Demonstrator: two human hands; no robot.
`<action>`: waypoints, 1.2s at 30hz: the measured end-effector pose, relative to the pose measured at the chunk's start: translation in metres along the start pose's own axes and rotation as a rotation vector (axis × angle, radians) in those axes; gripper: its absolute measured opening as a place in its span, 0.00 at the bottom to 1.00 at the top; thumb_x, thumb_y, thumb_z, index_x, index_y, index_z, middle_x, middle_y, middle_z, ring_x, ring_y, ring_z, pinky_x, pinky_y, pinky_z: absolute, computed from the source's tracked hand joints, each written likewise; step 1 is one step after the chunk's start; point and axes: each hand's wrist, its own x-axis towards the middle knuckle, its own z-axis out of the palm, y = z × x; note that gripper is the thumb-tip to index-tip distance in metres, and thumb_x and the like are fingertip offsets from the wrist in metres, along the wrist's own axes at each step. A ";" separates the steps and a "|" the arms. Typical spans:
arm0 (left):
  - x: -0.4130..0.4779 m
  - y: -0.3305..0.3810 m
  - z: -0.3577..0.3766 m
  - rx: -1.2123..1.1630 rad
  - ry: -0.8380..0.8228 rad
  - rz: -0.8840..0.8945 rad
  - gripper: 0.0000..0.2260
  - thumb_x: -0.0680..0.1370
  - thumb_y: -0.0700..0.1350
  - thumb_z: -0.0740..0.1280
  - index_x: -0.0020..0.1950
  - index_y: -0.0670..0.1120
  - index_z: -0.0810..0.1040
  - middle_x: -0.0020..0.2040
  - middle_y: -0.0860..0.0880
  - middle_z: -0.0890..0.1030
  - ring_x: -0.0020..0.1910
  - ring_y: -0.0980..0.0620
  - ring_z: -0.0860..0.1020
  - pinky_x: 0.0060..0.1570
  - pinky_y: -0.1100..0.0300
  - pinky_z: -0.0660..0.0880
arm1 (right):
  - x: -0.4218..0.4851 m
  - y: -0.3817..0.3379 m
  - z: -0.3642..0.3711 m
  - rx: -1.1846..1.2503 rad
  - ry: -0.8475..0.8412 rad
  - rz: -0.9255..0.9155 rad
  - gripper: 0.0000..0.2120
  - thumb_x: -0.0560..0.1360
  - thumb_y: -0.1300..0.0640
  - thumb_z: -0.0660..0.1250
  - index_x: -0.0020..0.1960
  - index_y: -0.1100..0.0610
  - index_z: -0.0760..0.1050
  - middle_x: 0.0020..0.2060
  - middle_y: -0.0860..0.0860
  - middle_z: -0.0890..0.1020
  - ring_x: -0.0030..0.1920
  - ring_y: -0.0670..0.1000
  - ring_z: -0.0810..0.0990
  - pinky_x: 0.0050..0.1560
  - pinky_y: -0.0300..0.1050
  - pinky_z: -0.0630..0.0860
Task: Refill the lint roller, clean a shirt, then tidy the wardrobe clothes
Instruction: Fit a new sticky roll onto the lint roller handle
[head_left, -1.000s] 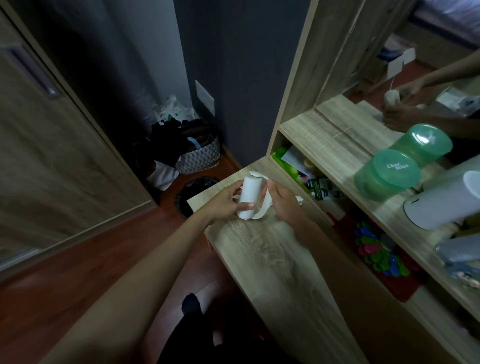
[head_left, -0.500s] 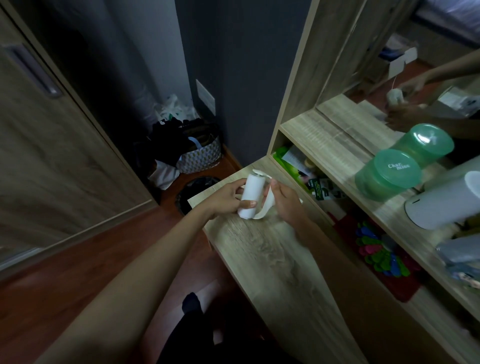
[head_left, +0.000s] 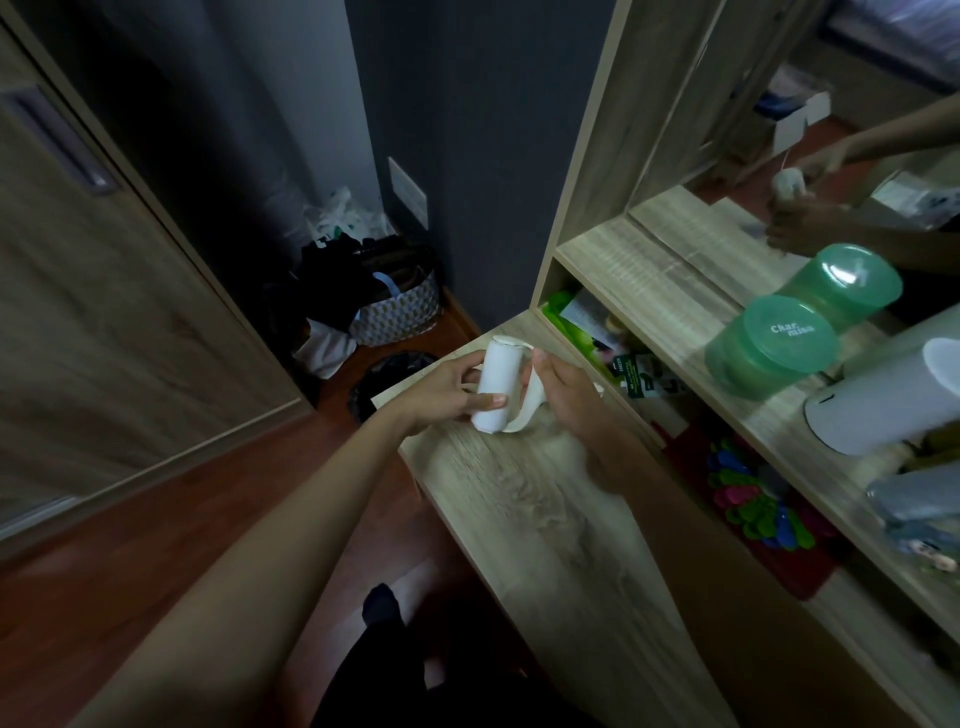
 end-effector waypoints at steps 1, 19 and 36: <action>-0.001 0.000 -0.004 -0.021 0.000 0.002 0.28 0.74 0.44 0.73 0.72 0.54 0.68 0.61 0.49 0.79 0.59 0.51 0.79 0.54 0.49 0.80 | 0.001 -0.001 -0.002 0.005 -0.028 0.004 0.21 0.82 0.48 0.52 0.45 0.61 0.77 0.38 0.53 0.80 0.39 0.47 0.77 0.42 0.40 0.72; 0.001 0.020 -0.030 -0.160 0.058 0.017 0.14 0.74 0.46 0.72 0.60 0.51 0.77 0.55 0.48 0.80 0.53 0.53 0.80 0.55 0.58 0.76 | -0.016 0.028 0.011 1.007 -0.854 0.343 0.22 0.74 0.36 0.60 0.42 0.56 0.75 0.22 0.47 0.69 0.19 0.43 0.65 0.19 0.35 0.60; -0.006 0.026 -0.020 -0.012 0.287 0.119 0.19 0.77 0.54 0.67 0.68 0.56 0.69 0.60 0.53 0.75 0.59 0.60 0.74 0.55 0.68 0.71 | -0.022 0.024 0.019 1.097 -0.841 0.243 0.23 0.76 0.37 0.60 0.38 0.56 0.71 0.21 0.47 0.68 0.17 0.42 0.63 0.17 0.34 0.58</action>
